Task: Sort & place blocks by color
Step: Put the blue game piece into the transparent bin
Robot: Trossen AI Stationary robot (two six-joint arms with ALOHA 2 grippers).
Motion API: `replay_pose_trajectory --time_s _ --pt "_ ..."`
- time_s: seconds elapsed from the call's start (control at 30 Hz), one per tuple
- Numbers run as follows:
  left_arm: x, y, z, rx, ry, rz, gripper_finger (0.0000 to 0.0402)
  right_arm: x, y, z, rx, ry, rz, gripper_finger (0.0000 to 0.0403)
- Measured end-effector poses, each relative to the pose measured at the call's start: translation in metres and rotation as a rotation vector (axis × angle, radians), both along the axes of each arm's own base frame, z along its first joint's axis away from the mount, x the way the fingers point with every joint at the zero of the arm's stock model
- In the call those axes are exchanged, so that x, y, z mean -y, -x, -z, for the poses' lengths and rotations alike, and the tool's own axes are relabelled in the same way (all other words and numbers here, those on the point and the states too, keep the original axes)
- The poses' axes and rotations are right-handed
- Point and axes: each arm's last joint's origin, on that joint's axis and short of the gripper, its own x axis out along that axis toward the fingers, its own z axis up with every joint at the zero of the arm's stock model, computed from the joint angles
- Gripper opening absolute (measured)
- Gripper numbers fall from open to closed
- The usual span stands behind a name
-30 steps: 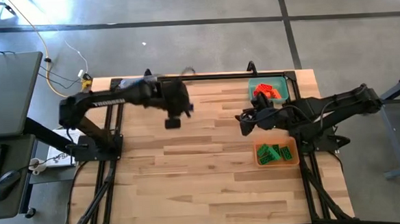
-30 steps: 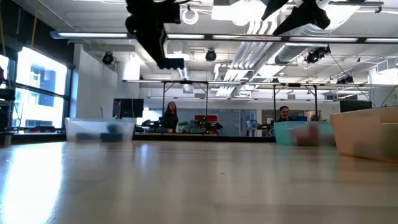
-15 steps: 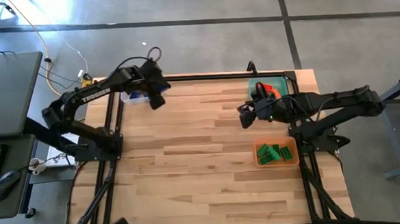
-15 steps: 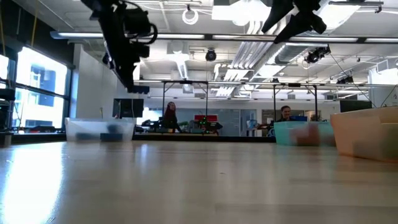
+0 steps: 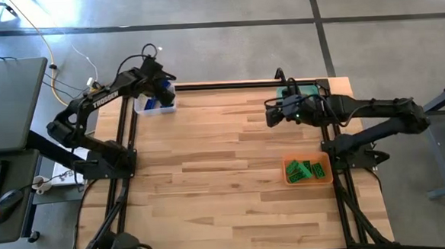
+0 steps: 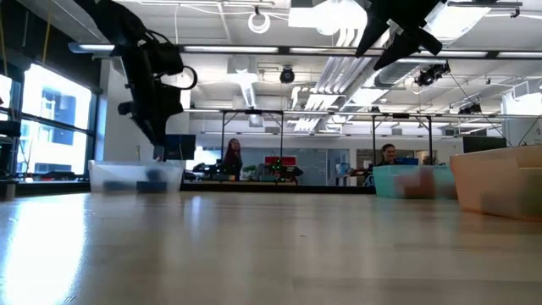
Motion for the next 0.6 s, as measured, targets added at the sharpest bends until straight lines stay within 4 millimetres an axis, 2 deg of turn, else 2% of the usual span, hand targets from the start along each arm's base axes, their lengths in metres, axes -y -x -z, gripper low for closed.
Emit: replay_pose_trajectory --time_s 0.1,0.33,0.6 --pt "-0.006 0.006 0.004 0.000 0.007 -0.031 0.0110 0.004 0.001 0.000 0.003 -0.003 0.021 0.0220" --pt "-0.014 0.002 0.020 0.005 0.068 -0.067 0.0112 0.011 0.002 0.000 0.017 -0.016 0.067 0.0220" --pt "-0.018 -0.001 0.038 -0.023 0.140 -0.069 0.0162 0.012 0.002 0.000 0.032 -0.027 0.092 0.0220"
